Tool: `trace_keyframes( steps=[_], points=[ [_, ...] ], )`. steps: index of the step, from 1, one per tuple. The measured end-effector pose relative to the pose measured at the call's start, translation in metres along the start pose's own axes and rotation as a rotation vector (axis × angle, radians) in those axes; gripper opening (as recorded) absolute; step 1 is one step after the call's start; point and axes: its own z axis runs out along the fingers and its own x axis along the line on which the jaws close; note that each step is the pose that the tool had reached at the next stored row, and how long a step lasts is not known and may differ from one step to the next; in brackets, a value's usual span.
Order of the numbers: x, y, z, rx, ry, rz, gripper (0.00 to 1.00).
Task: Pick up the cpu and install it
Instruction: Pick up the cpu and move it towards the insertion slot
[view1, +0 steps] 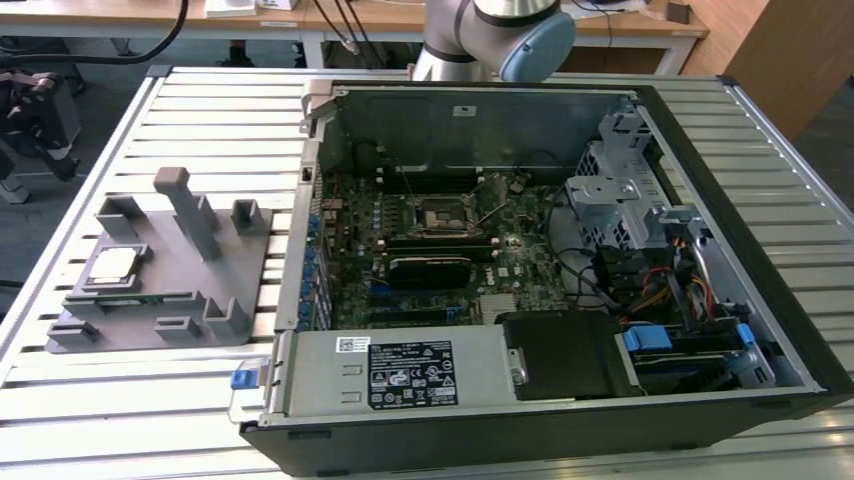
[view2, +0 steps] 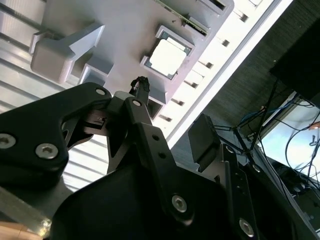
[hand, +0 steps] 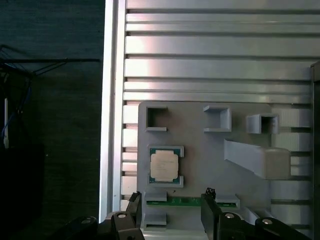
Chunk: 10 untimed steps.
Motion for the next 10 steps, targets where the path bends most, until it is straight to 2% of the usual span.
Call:
trace_keyframes(
  steps=[10],
  points=[
    [-0.0001, -0.0002, 0.0048, -0.001, 0.0025, 0.0, 0.58]
  ],
)
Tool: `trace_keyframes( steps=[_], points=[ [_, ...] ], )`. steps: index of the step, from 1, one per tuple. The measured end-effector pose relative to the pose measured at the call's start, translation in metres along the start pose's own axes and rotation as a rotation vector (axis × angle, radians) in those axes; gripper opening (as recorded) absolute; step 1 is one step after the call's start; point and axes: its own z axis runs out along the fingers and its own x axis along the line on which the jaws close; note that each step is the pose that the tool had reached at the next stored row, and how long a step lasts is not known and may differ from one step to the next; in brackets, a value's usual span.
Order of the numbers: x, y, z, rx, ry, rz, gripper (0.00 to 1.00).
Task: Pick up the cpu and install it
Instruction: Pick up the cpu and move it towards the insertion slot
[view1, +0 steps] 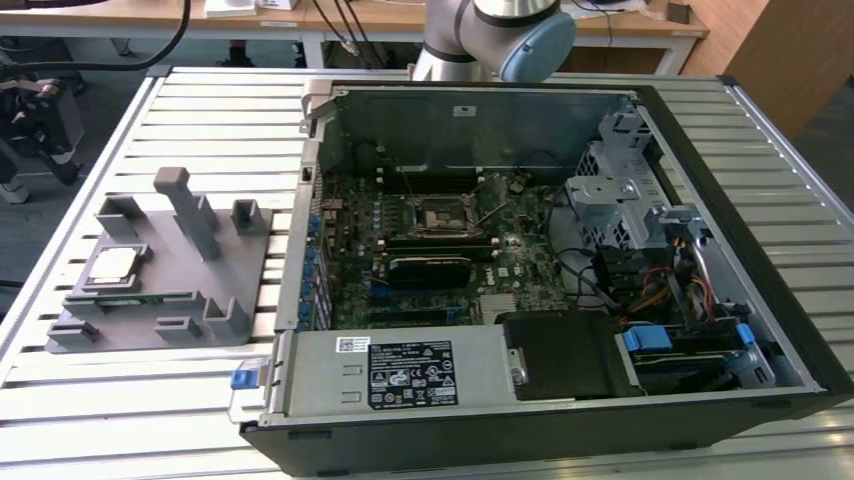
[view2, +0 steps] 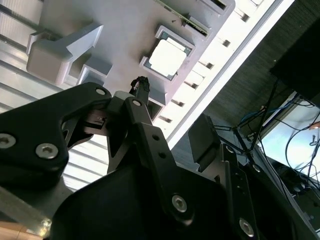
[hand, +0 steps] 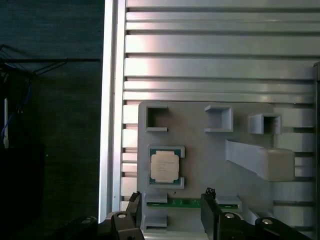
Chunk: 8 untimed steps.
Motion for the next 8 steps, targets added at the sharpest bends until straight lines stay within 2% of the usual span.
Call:
trace_keyframes(
  steps=[8],
  points=[
    [-0.0002, -0.0002, 0.0039, -0.0023, 0.0, 0.0, 0.58]
  ],
)
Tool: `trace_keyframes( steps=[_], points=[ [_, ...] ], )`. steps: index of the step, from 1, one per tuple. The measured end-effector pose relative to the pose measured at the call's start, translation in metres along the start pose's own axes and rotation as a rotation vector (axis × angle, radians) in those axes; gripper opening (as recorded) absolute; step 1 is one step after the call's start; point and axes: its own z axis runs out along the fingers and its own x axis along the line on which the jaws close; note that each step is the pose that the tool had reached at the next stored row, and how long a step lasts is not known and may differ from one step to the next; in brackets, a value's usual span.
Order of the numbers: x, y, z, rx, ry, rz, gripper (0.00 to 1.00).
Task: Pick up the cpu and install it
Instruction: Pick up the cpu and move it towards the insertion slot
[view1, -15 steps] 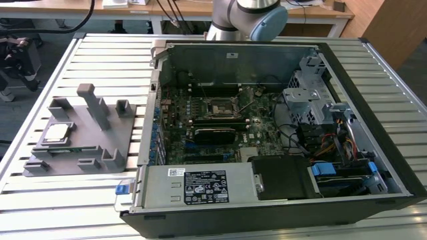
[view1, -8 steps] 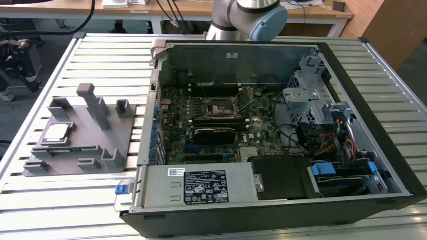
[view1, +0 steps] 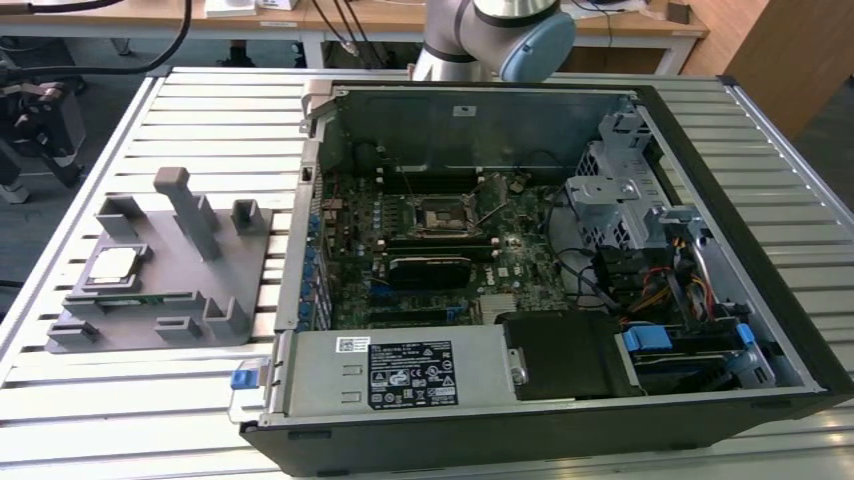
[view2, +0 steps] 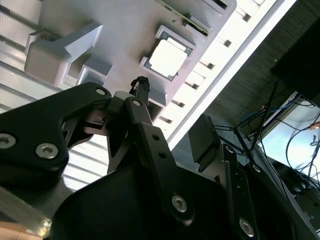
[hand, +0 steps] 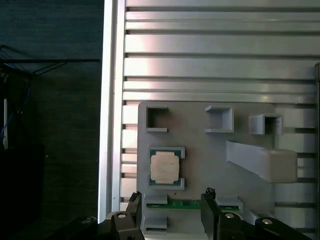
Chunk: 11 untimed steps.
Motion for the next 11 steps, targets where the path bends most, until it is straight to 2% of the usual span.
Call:
trace_keyframes(
  steps=[3, 8, 11],
  points=[
    [0.0, -0.0001, 0.002, -0.0001, 0.0016, 0.0, 0.58],
    [-0.0002, -0.0006, 0.0068, -0.0002, 0.0091, 0.0, 0.58],
    [-0.0004, -0.0017, 0.0108, -0.0002, 0.0101, 0.0, 0.58]
  ],
)
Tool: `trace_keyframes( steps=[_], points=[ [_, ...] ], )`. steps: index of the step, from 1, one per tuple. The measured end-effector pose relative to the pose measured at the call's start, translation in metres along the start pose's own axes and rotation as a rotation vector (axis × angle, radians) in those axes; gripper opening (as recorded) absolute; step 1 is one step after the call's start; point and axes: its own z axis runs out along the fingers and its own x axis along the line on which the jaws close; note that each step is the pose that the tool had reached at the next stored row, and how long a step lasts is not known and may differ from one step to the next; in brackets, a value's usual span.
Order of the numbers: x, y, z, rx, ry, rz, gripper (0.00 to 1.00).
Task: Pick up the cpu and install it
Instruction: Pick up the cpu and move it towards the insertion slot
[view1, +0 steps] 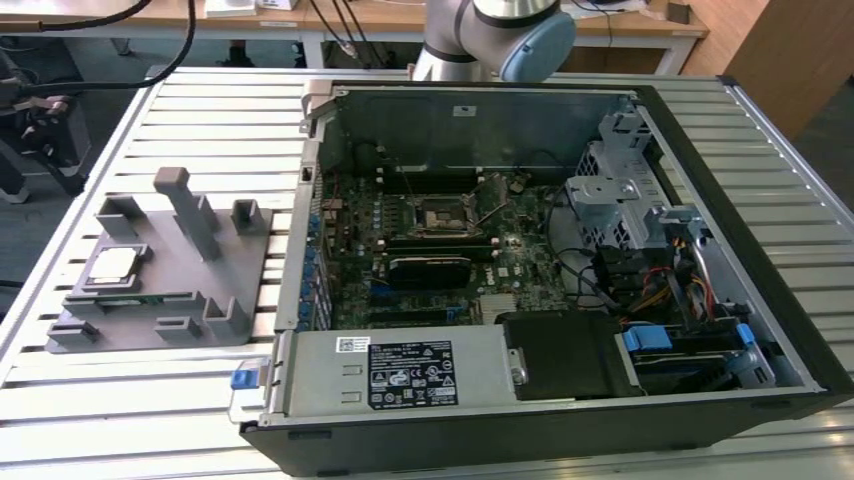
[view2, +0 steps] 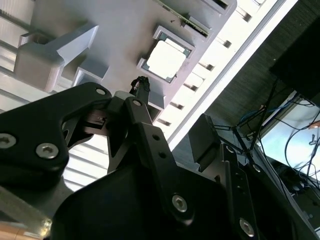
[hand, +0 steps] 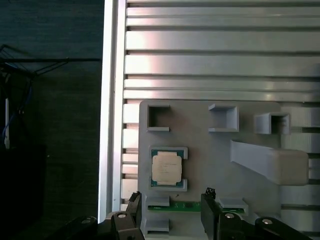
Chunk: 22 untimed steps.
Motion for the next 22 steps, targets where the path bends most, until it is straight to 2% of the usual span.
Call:
trace_keyframes(
  steps=[2, 4, 22],
  points=[
    [-0.0001, -0.0011, 0.003, -0.0001, 0.001, 0.0, 0.58],
    [-0.0004, -0.0021, 0.0112, -0.0001, 0.0026, 0.0, 0.58],
    [-0.0011, -0.0031, 0.0253, -0.0002, 0.0165, 0.001, 0.58]
  ],
)
